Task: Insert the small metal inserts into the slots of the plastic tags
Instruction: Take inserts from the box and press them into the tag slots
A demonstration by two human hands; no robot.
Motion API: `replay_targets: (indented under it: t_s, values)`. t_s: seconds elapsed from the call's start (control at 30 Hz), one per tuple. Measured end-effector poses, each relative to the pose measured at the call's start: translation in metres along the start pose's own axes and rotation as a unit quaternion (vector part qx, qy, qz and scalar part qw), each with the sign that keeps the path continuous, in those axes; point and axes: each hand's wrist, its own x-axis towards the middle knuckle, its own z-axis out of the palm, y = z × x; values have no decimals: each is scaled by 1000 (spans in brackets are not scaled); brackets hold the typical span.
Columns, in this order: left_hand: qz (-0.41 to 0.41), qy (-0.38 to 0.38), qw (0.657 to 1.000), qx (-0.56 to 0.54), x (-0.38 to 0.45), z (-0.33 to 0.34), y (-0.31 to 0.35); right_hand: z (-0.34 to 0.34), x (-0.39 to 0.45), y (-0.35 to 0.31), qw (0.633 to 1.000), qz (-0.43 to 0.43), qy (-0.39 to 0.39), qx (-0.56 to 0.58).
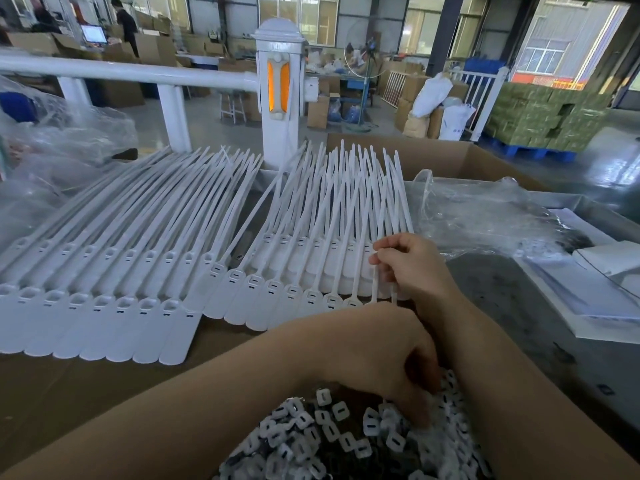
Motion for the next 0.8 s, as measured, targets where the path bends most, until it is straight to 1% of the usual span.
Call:
replay_targets:
  t_s: [0.07,0.13,0.23,0.3,0.4,0.5,0.6,0.67,0.73,0.77,0.8]
  values:
    - [-4,17,999,33,2,5,-3,0,1,1,1000,-1,1,8]
    - [-18,30,999,27,3,7,-6,0,2,1,1000,2,0,7]
    - [-55,48,997,-34,1,6,-11,0,3,1,1000,12,-1,7]
    - [-68,46,994,-74,-3,3,-14,0,3,1,1000,20,-1,21]
    - [-95,23,988,-117,-11,-6,-17,-2,3,0,999,22,-8,32]
    - [-139,-22,978,-151,-19,-19,-21,-3,1,0,999,15,-16,47]
    - [-144,-80,974,-155,-27,-34,-23,-3,1,0,998,15,-16,53]
    - [-139,-104,975,-141,-31,-38,-21,-3,1,1,998,16,-15,51]
    - [-141,-85,980,-108,-31,-37,-21,-4,1,1,999,15,-15,50]
    - [-139,-54,985,-92,-28,-34,-20,-4,2,1,998,15,-18,52]
    - [-136,-9,988,-78,-23,-29,-20,-5,2,1,998,15,-21,57]
